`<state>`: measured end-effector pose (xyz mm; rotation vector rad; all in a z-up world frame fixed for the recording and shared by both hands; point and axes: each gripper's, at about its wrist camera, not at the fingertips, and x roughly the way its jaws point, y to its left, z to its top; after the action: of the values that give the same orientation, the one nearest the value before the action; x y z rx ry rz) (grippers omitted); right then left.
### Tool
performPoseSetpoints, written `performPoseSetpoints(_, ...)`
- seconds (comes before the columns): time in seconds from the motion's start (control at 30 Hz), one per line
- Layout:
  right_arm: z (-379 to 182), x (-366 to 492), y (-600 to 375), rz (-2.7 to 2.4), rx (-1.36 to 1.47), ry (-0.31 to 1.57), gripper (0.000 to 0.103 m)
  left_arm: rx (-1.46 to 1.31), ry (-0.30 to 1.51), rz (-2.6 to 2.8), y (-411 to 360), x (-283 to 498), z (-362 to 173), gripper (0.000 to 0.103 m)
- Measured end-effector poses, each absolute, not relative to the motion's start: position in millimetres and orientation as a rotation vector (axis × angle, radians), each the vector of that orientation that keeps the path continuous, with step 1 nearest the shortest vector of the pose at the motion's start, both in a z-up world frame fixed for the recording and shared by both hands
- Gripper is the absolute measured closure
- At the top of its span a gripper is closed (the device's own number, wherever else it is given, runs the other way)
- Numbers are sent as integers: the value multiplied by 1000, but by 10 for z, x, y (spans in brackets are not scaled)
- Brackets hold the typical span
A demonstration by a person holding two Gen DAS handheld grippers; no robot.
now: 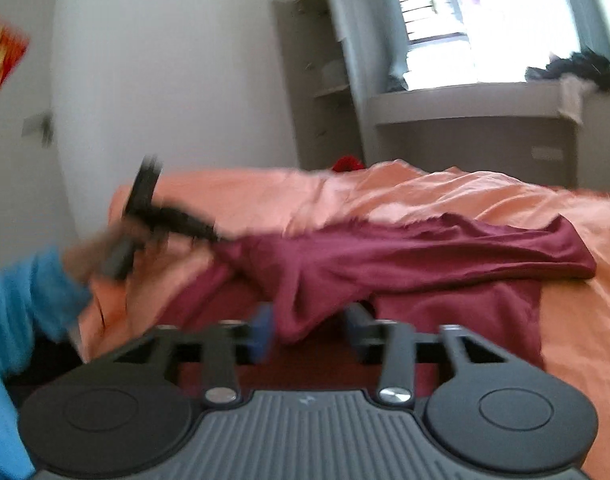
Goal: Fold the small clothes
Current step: 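Fold the hem toward the collar with the right gripper while the left gripper holds the edge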
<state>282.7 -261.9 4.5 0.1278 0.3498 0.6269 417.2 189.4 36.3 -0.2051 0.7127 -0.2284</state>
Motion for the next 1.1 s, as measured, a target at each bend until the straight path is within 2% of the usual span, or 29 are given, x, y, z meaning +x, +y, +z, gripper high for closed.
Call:
performPoseSetpoints(0.13,136,3078,-2727,611,219,350,49,-197,711,-227,1893,4172,368,89)
performPoseSetpoints(0.4,151,3058,-2318,686,-54,388,51,-205,701,-231,1890,4165,395,87)
performPoseSetpoints(0.57,113,2971,-2149,691,-193,411,51,-140,568,-229,1771,4100,643,87)
performPoseSetpoints(0.6,98,2975,-2109,687,-227,416,54,-131,539,-246,1723,4097,695,87)
performPoseSetpoints(0.7,64,3045,-2031,685,-283,466,101,-104,508,-298,1545,4161,770,86)
performPoseSetpoints(0.93,401,3415,-2345,609,-89,432,101,-73,573,-293,1218,4462,568,86)
performPoseSetpoints(1.1,265,3966,-2590,529,39,578,99,-30,666,-205,1277,4589,317,87)
